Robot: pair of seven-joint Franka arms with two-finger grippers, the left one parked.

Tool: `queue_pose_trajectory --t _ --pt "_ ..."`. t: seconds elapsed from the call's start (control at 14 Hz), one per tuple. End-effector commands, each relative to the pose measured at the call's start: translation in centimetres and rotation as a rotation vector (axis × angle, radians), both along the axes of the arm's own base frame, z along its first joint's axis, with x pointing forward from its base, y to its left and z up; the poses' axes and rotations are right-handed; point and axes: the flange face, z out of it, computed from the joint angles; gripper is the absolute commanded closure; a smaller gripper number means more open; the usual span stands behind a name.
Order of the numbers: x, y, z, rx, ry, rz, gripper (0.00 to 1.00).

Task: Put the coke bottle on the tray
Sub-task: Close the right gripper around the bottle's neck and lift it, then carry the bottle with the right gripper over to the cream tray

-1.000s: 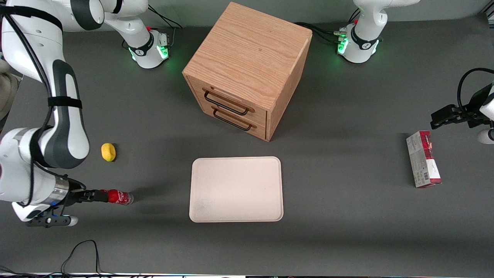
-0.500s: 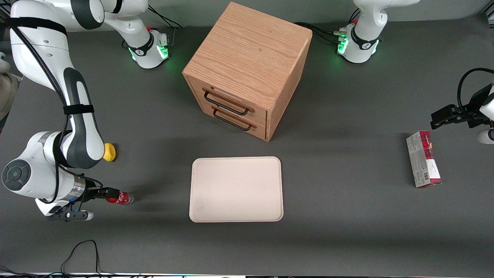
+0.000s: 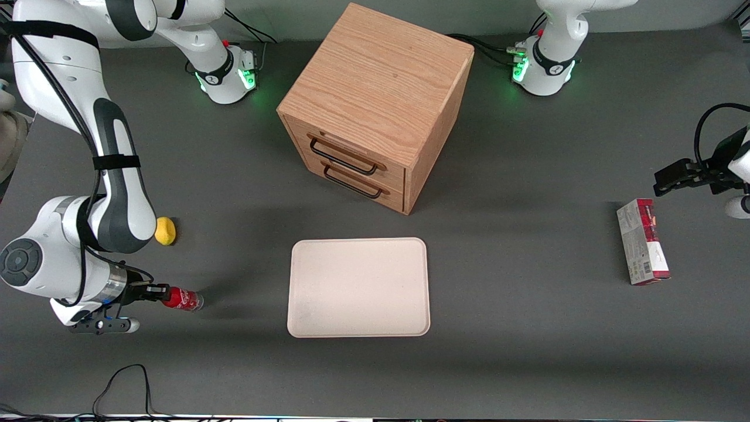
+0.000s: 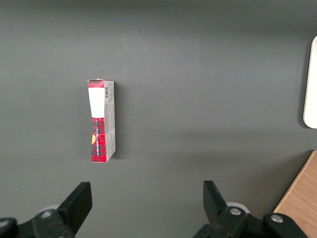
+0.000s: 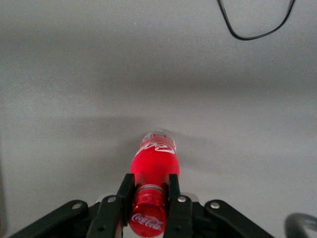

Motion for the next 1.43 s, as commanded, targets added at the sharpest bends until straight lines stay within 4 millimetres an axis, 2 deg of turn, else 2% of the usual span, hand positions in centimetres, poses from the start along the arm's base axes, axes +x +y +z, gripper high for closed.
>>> queue_pose_trajectory --t 0.0,0.07,0.21,0.36,0.57,0.64,0.79,0.86,0.93,1.07,1.21,1.36 --pt "-0.6 0.0 1.0 0.024 -0.006 0.015 1.00" --pt "-0.4 0.0 1.4 0.023 -0.014 0.014 1.00" --pt "0.0 0.2 3.9 0.024 -0.016 0.011 1.00" --pt "0.6 0.3 9.6 0.027 0.001 0.013 1.00" --pt "0.0 -0.3 17.8 0.016 0.026 -0.012 1.00" --pt "-0.4 0.1 19.6 0.017 0.031 -0.026 1.00" --pt "-0.8 0.8 21.6 0.021 0.034 -0.067 1.00" --pt "-0.9 1.9 21.9 0.029 0.032 -0.097 1.00" --pt "-0.9 3.9 22.2 0.050 0.029 -0.115 1.00" --pt "-0.9 8.7 23.4 0.077 -0.006 -0.181 1.00" --pt "-1.0 14.1 23.7 0.078 -0.052 -0.221 1.00" --pt "-1.5 17.7 23.7 0.065 -0.068 -0.235 1.00"
